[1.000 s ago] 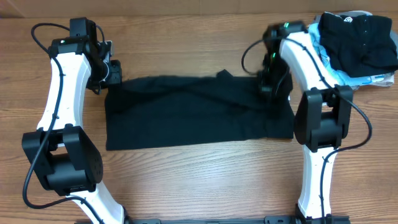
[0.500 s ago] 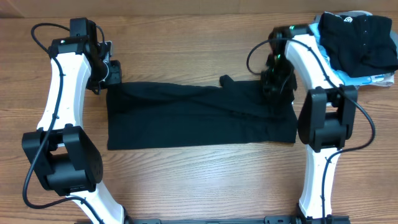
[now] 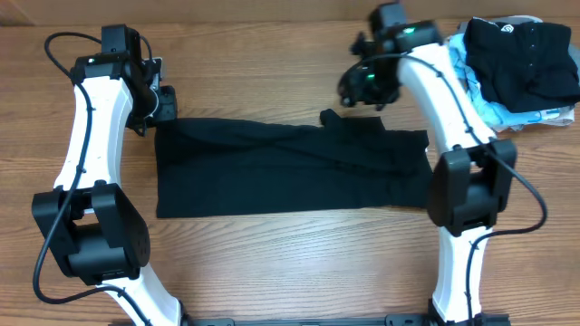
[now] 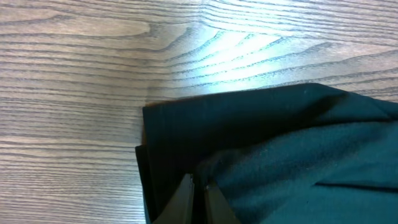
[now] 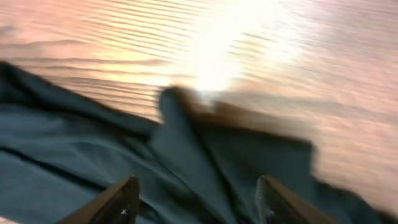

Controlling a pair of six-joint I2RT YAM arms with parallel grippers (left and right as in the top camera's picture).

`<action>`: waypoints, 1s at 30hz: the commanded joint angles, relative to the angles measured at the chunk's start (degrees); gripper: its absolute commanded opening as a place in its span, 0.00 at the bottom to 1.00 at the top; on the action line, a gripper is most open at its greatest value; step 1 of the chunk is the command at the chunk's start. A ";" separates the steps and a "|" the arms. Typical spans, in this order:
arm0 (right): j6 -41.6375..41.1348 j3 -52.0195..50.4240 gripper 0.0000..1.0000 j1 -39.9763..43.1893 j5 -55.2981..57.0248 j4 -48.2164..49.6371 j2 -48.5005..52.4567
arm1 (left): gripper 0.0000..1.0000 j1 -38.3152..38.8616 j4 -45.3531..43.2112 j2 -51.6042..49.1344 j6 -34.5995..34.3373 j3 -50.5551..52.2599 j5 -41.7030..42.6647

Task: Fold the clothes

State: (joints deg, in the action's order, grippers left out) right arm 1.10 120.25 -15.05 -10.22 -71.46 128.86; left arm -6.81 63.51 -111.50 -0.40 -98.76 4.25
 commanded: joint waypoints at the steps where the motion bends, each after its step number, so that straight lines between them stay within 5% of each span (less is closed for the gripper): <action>1: 0.37 -1.07 0.65 -3.98 6.47 1.90 0.72 | 0.04 -0.31 -0.13 0.92 0.63 -0.33 -0.35; 14: -2.40 -1.07 0.63 -5.99 17.53 7.02 7.98 | 0.04 -0.31 -0.13 0.92 0.66 -0.33 -0.37; 30: -2.40 -1.05 0.10 -5.92 16.15 7.67 8.55 | 0.04 -0.31 -0.17 0.92 0.66 -0.33 -0.37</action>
State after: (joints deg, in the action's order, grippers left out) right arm -1.32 119.02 -21.06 6.11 -63.75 137.23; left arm -6.81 63.44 -111.50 -0.40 -98.76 4.25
